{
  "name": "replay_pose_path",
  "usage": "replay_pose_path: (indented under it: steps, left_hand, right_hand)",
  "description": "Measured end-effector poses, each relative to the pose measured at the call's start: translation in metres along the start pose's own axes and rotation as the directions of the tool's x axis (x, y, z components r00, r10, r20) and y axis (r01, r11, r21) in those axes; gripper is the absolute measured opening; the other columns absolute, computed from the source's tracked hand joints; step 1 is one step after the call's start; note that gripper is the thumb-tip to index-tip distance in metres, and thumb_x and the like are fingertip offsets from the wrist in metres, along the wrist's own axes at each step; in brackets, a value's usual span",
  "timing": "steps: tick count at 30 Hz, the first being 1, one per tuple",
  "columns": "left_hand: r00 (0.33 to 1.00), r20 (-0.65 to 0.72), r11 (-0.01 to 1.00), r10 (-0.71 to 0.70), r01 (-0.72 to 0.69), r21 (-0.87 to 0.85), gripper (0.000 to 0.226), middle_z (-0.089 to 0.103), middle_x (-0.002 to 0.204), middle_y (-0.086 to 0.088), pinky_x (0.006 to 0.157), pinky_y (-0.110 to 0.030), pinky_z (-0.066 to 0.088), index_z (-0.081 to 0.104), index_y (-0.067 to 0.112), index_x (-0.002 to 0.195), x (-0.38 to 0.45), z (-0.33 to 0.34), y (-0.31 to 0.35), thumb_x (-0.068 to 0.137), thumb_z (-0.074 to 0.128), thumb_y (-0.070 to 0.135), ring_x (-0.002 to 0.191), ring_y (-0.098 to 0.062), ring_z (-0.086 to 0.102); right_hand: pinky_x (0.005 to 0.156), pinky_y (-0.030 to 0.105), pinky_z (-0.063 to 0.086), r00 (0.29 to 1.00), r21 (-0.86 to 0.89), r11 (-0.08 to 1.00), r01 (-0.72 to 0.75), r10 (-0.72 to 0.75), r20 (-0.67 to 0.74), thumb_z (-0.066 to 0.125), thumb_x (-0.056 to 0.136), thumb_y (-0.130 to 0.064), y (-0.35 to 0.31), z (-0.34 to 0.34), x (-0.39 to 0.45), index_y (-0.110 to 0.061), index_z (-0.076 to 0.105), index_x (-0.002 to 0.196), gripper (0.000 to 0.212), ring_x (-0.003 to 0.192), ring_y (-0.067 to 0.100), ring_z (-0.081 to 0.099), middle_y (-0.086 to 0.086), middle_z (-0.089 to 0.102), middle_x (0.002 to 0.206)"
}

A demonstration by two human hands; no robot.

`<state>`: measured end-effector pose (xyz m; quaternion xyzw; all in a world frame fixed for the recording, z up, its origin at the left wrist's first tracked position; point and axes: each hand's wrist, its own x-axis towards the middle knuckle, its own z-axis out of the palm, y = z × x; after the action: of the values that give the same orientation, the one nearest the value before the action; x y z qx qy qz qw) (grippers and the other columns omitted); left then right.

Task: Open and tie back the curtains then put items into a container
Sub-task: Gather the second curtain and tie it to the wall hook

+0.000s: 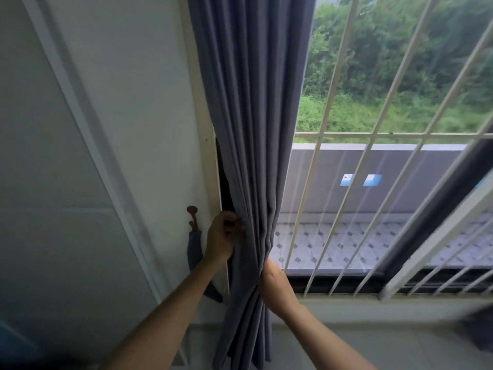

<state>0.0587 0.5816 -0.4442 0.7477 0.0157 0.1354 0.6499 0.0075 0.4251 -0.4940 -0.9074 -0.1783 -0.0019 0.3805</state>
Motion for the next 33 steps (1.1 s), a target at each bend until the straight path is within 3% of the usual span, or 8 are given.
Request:
replay_pose_path:
  steps: [3, 7, 11, 17, 23, 26, 29, 33]
  left_hand:
    - [0.952, 0.207, 0.961, -0.225, 0.253, -0.116, 0.049, 0.057, 0.118, -0.008, 0.078, -0.032, 0.057, 0.048, 0.006, 0.122, 0.017, -0.003, 0.008, 0.079, 0.070, -0.004, 0.103, -0.029, 0.062]
    - [0.769, 0.518, 0.887, -0.374, 0.461, -0.043, 0.066, 0.059, 0.116, -0.005, 0.085, -0.040, 0.052, 0.042, 0.018, 0.132, 0.034, -0.004, 0.021, 0.080, 0.054, -0.019, 0.105, -0.024, 0.060]
    - [0.644, 0.657, 0.854, -0.391, 0.520, -0.001, 0.041, 0.061, 0.098, -0.014, 0.085, -0.040, 0.050, 0.050, 0.004, 0.121, 0.046, 0.001, 0.030, 0.082, 0.051, -0.009, 0.091, -0.027, 0.061]
    - [0.538, 0.731, 0.825, -0.420, 0.562, 0.061, 0.041, 0.053, 0.112, -0.020, 0.087, -0.036, 0.050, 0.051, 0.003, 0.122, 0.052, 0.003, 0.027, 0.082, 0.058, 0.008, 0.104, -0.033, 0.049]
    - [0.746, 0.486, 0.875, -0.455, 0.477, 0.086, 0.030, 0.063, 0.098, -0.015, 0.086, -0.033, 0.054, 0.059, 0.004, 0.112, 0.045, 0.010, 0.021, 0.084, 0.069, 0.011, 0.089, -0.023, 0.062]
    - [0.871, 0.389, 0.954, -0.300, 0.263, 0.146, 0.003, 0.064, 0.080, 0.001, 0.066, -0.020, 0.049, 0.064, 0.011, 0.089, 0.031, 0.014, 0.024, 0.087, 0.066, 0.013, 0.071, -0.006, 0.062]
    - [0.952, 0.279, 0.953, -0.124, 0.036, 0.300, 0.016, 0.065, 0.074, 0.002, 0.060, -0.008, 0.041, 0.069, 0.005, 0.082, 0.019, 0.010, 0.019, 0.087, 0.068, 0.020, 0.062, 0.005, 0.058]
    - [0.978, 0.182, 0.938, -0.101, 0.033, 0.345, 0.020, 0.059, 0.059, -0.002, 0.055, -0.010, 0.039, 0.064, 0.002, 0.068, 0.008, 0.005, 0.017, 0.085, 0.068, 0.010, 0.050, 0.008, 0.053]
  right_hand:
    - [0.081, 0.042, 0.051, 0.996, -0.038, 0.999, 0.004, 0.000, 0.087, 0.038, 0.088, -0.008, 0.008, -0.008, -0.002, -0.014, 0.051, 0.121, 0.036, 0.096, 0.029, 0.058, 0.010, 0.061, 0.108]
    - [0.083, 0.044, 0.051, 0.980, -0.033, 0.998, -0.044, 0.050, 0.191, 0.036, 0.078, -0.012, 0.013, -0.024, 0.002, -0.012, 0.059, 0.110, 0.039, 0.096, 0.028, 0.059, 0.009, 0.064, 0.108]
    - [0.081, 0.042, 0.053, 0.968, -0.035, 0.997, -0.066, 0.073, 0.240, 0.036, 0.075, -0.009, 0.013, -0.031, 0.000, -0.011, 0.063, 0.102, 0.038, 0.093, 0.026, 0.060, 0.008, 0.066, 0.105]
    - [0.081, 0.040, 0.054, 0.962, -0.046, 0.993, -0.108, 0.116, 0.247, 0.033, 0.072, -0.015, 0.019, -0.035, -0.002, -0.016, 0.062, 0.098, 0.039, 0.092, 0.021, 0.060, 0.002, 0.066, 0.103]
    - [0.056, 0.032, 0.038, 0.990, -0.186, 0.975, -0.120, 0.132, 0.056, 0.035, 0.084, 0.000, 0.022, -0.038, -0.003, -0.013, 0.050, 0.092, 0.022, 0.068, 0.023, 0.045, 0.005, 0.050, 0.083]
    - [0.061, 0.032, 0.040, 0.987, -0.288, 0.945, -0.156, 0.140, -0.078, 0.033, 0.089, 0.007, 0.028, -0.029, -0.004, -0.002, 0.050, 0.121, 0.038, 0.077, 0.030, 0.052, 0.012, 0.054, 0.093]
    - [0.069, 0.041, 0.052, 0.985, -0.245, 0.961, -0.130, 0.098, -0.139, 0.038, 0.092, 0.006, 0.021, -0.019, -0.002, 0.001, 0.040, 0.137, 0.045, 0.082, 0.036, 0.059, 0.018, 0.058, 0.098]
    - [0.075, 0.046, 0.052, 0.988, -0.204, 0.978, -0.033, 0.001, -0.151, 0.038, 0.097, -0.006, 0.007, -0.005, 0.002, -0.004, 0.032, 0.145, 0.049, 0.097, 0.037, 0.058, 0.018, 0.059, 0.112]
